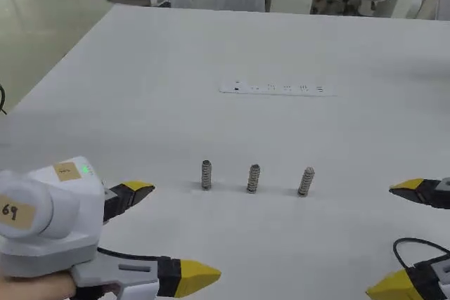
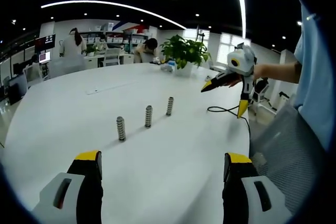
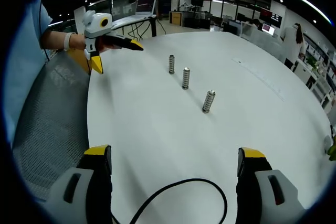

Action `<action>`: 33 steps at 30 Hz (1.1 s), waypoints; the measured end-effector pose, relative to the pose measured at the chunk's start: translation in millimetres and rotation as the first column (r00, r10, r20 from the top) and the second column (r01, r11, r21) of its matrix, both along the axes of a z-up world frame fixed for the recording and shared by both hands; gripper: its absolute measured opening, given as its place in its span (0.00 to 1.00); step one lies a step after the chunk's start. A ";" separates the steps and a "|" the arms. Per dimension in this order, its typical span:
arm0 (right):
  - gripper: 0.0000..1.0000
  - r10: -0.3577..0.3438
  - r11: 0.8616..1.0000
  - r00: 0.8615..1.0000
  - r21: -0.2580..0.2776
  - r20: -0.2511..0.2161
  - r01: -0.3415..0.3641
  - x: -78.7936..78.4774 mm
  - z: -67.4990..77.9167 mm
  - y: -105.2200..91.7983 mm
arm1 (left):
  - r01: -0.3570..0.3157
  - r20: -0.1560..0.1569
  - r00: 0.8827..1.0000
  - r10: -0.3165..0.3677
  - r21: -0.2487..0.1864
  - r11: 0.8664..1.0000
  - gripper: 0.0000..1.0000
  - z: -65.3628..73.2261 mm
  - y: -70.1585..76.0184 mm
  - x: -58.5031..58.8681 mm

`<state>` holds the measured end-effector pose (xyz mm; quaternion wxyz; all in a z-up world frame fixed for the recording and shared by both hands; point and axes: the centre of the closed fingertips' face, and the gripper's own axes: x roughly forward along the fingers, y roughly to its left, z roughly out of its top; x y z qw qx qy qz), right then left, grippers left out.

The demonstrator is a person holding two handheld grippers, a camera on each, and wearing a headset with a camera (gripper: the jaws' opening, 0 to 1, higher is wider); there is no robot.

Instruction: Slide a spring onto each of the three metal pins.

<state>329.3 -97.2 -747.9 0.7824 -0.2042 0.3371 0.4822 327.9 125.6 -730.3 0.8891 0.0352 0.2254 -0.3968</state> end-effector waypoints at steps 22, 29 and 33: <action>0.97 -0.169 0.976 0.985 0.136 -0.031 0.172 -31.5 2.9 -6.2 | -0.058 -0.018 0.998 0.058 0.006 0.998 0.94 3.6 12.6 -7.3; 0.97 -0.187 0.971 0.982 0.143 -0.038 0.191 -34.1 3.9 -8.1 | -0.060 -0.016 0.998 0.060 -0.001 0.998 0.94 6.3 11.3 -5.3; 0.97 -0.186 0.971 0.981 0.144 -0.047 0.191 -35.0 2.3 -6.6 | -0.058 -0.014 0.998 0.058 -0.004 0.998 0.94 7.1 10.4 -4.4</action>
